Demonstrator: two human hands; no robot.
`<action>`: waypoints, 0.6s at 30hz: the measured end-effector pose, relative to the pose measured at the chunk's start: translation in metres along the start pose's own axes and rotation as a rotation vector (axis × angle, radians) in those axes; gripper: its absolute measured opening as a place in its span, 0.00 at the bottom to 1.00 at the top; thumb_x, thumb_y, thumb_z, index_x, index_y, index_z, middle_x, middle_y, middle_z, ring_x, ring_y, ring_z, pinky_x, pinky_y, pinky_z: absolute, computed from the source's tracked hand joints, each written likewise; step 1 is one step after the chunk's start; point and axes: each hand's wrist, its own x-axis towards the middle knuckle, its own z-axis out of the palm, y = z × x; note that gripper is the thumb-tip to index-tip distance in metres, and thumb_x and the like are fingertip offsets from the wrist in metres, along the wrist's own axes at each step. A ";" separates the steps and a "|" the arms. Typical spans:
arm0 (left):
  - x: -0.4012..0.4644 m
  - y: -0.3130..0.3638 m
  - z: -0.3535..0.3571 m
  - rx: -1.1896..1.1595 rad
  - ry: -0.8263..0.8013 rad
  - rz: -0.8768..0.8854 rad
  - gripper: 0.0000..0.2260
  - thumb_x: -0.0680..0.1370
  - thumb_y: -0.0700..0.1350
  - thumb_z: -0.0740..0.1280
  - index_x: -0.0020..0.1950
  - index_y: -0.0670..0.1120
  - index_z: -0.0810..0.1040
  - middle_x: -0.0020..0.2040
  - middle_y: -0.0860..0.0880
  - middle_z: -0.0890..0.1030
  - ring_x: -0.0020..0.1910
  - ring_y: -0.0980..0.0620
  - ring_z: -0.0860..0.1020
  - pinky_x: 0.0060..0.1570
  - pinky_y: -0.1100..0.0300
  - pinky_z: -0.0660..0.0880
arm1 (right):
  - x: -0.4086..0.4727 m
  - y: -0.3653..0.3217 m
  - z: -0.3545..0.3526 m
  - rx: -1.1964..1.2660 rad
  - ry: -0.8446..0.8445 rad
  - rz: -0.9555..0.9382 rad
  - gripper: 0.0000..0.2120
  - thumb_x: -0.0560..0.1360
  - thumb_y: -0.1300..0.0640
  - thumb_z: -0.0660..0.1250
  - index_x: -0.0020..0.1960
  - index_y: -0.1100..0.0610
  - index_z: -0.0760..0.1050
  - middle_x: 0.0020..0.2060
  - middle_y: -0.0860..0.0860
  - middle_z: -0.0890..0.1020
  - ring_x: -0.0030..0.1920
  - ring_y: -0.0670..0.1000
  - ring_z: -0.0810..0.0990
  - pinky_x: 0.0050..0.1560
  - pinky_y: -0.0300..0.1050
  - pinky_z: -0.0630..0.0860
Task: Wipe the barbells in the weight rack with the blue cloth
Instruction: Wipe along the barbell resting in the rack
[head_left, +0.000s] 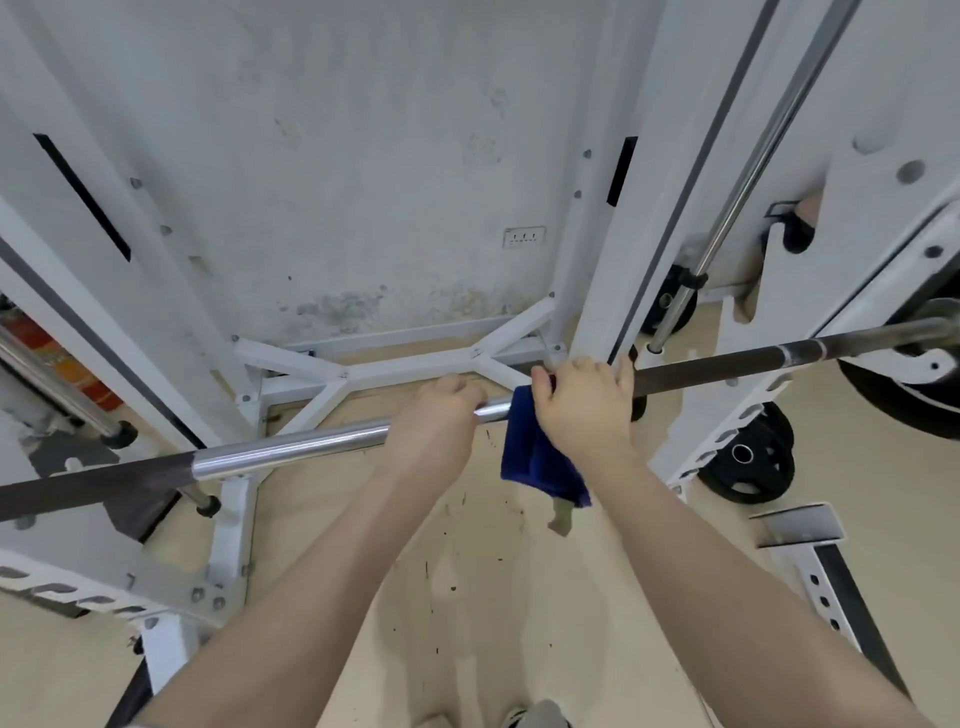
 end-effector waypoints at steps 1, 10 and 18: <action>0.000 0.000 0.003 0.031 0.015 -0.002 0.13 0.77 0.37 0.59 0.60 0.46 0.74 0.58 0.48 0.74 0.55 0.46 0.72 0.43 0.56 0.68 | -0.014 -0.007 0.009 -0.004 0.085 -0.064 0.21 0.77 0.49 0.49 0.51 0.58 0.78 0.48 0.53 0.80 0.57 0.56 0.75 0.72 0.55 0.51; 0.006 0.002 0.004 0.045 0.042 0.026 0.08 0.76 0.35 0.62 0.52 0.44 0.75 0.51 0.46 0.74 0.44 0.48 0.71 0.37 0.57 0.65 | 0.016 0.044 0.000 0.103 0.181 -0.045 0.14 0.74 0.60 0.54 0.46 0.56 0.78 0.43 0.51 0.81 0.52 0.52 0.78 0.74 0.49 0.43; 0.013 0.019 0.004 0.083 0.023 -0.046 0.10 0.75 0.36 0.60 0.54 0.44 0.74 0.53 0.47 0.76 0.48 0.47 0.70 0.42 0.59 0.64 | -0.009 0.038 0.020 0.358 0.280 -0.256 0.15 0.73 0.55 0.54 0.50 0.59 0.76 0.47 0.52 0.79 0.49 0.54 0.75 0.60 0.47 0.66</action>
